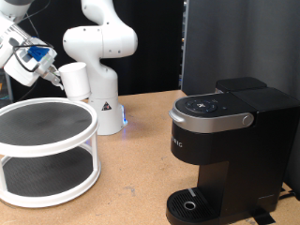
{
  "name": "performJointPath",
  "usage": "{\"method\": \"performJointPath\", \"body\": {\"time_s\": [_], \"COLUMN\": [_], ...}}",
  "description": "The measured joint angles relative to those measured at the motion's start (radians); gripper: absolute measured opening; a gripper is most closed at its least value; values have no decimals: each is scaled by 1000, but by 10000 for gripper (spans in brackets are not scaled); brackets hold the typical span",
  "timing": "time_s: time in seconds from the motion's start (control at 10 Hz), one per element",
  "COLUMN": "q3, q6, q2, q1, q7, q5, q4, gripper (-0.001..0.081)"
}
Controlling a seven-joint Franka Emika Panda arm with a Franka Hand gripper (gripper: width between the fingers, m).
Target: Make a cup of coffee with the keurig machine
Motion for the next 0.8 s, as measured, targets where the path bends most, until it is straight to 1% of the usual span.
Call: {"method": "performJointPath", "body": {"time_s": [0.1, 0.3, 0.5, 0.7, 0.8], "q3": [10, 53, 128, 208, 241], "q6": [31, 108, 200, 309, 367], "q2": [-1, -6, -11, -12, -11], "q1": [0, 4, 16, 44, 69], "q7": [23, 69, 127, 177, 194], "q5": [35, 119, 192, 256, 300], "q4": [-17, -55, -93, -130, -146], "gripper": [74, 74, 74, 74, 74]}}
